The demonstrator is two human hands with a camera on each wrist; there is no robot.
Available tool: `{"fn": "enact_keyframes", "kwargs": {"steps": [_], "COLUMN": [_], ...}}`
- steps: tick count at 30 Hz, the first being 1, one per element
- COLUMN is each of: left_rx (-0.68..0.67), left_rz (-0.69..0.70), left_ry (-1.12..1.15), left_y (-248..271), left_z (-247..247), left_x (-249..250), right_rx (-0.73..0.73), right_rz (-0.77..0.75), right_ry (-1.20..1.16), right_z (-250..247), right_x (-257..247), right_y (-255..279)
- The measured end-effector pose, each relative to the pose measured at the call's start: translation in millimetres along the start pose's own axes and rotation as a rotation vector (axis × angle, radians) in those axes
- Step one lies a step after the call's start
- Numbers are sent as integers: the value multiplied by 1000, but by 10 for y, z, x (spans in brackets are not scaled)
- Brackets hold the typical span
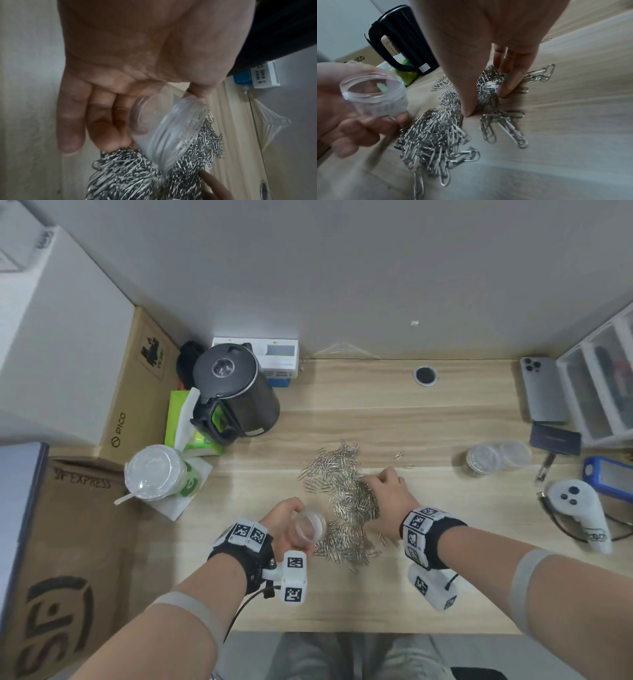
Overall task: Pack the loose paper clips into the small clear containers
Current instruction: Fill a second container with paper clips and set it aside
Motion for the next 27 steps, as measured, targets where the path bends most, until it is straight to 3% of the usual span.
{"fn": "enact_keyframes", "kwargs": {"steps": [3, 8, 15, 23, 27], "left_rx": [-51, -109, -153, -83, -182], "left_rz": [-37, -58, 19, 145, 145], "left_ry": [-62, -146, -25, 145, 78], "left_y": [-20, 8, -100, -211, -119], "left_z": [28, 104, 180, 196, 160], "left_x": [-74, -88, -3, 153, 175], "right_rx": [27, 86, -65, 82, 100], "right_rz": [-15, -9, -51, -34, -71], "right_ry": [-92, 39, 357, 63, 75], "right_z": [8, -103, 158, 44, -72], "right_x": [-52, -107, -125, -146, -133], "right_y": [-16, 83, 236, 14, 59]}}
Point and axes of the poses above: each hand's wrist, its own y-axis away from the middle knuckle, its own z-axis out of the palm, x = y × z, the point moved 6 cm from there along -y, towards the middle knuckle, and after that the axes turned 5 degrees about -y, right-handed, at the moved point
